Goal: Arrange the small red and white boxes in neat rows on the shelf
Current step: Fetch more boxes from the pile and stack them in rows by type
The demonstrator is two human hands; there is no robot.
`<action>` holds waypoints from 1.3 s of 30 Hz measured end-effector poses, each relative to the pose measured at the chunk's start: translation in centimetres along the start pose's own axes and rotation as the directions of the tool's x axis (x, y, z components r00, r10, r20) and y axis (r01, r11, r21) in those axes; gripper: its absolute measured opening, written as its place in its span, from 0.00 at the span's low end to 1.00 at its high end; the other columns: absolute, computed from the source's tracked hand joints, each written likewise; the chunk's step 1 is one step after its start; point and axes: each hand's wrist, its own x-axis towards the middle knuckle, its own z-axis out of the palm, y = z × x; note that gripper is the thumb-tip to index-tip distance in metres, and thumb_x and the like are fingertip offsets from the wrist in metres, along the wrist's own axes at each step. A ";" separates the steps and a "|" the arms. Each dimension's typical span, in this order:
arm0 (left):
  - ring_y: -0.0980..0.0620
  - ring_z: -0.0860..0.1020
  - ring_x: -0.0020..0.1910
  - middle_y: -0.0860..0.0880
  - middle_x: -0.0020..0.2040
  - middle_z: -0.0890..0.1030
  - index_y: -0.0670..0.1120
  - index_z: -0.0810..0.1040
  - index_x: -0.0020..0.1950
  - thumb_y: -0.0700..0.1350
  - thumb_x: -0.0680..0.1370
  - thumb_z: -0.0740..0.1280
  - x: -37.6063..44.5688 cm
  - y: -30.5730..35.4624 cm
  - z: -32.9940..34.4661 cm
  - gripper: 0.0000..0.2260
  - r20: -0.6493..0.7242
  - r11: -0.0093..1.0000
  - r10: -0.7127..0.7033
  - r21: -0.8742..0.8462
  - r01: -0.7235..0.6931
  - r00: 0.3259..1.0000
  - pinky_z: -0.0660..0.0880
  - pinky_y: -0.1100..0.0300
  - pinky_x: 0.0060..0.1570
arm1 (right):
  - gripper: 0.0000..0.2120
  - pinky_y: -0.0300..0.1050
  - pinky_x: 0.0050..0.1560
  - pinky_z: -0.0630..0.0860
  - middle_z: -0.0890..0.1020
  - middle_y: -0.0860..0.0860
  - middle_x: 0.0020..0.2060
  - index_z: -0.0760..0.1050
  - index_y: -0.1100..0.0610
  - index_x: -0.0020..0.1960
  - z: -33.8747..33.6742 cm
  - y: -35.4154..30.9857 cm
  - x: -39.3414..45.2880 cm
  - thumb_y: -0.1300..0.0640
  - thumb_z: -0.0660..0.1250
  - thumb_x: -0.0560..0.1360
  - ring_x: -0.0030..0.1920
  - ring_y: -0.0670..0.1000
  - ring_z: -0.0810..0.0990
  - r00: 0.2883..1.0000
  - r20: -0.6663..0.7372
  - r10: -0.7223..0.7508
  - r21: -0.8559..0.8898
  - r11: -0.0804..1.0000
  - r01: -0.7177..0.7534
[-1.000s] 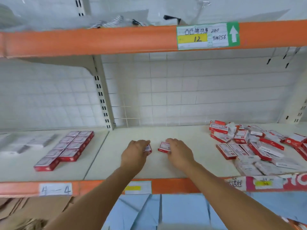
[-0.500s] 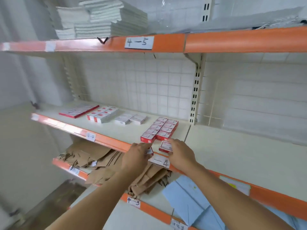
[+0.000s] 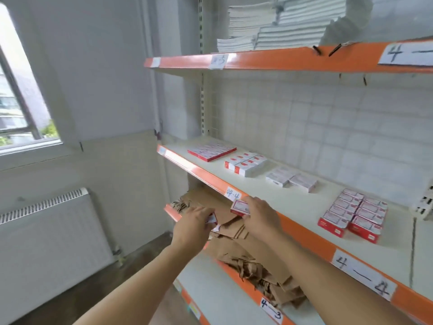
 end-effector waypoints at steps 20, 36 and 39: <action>0.55 0.69 0.62 0.60 0.64 0.75 0.57 0.71 0.68 0.49 0.79 0.62 18.1 -14.4 -0.8 0.17 -0.044 0.994 -0.094 0.055 0.096 0.995 0.73 0.58 0.48 | 0.23 0.44 0.55 0.73 0.68 0.53 0.64 0.66 0.54 0.69 7.9 -6.7 23.2 0.62 0.63 0.76 0.62 0.53 0.71 0.997 -0.018 -0.078 0.023 0.997 0.079; 0.52 0.69 0.62 0.58 0.64 0.76 0.56 0.72 0.68 0.48 0.78 0.64 35.7 -22.6 -0.4 0.18 0.083 0.962 0.270 -0.071 -0.265 0.959 0.70 0.58 0.48 | 0.28 0.45 0.54 0.71 0.69 0.51 0.65 0.61 0.51 0.72 12.0 -9.3 35.1 0.64 0.63 0.75 0.65 0.54 0.68 0.933 -0.235 0.272 0.038 0.962 -0.271; 0.51 0.69 0.62 0.58 0.63 0.76 0.56 0.72 0.67 0.48 0.78 0.65 37.8 -22.0 0.7 0.17 0.092 0.939 0.333 -0.126 -0.321 0.938 0.72 0.56 0.48 | 0.27 0.46 0.57 0.70 0.70 0.50 0.65 0.62 0.52 0.71 11.9 -8.4 36.0 0.62 0.64 0.74 0.65 0.54 0.67 0.908 -0.277 0.316 -0.019 0.942 -0.334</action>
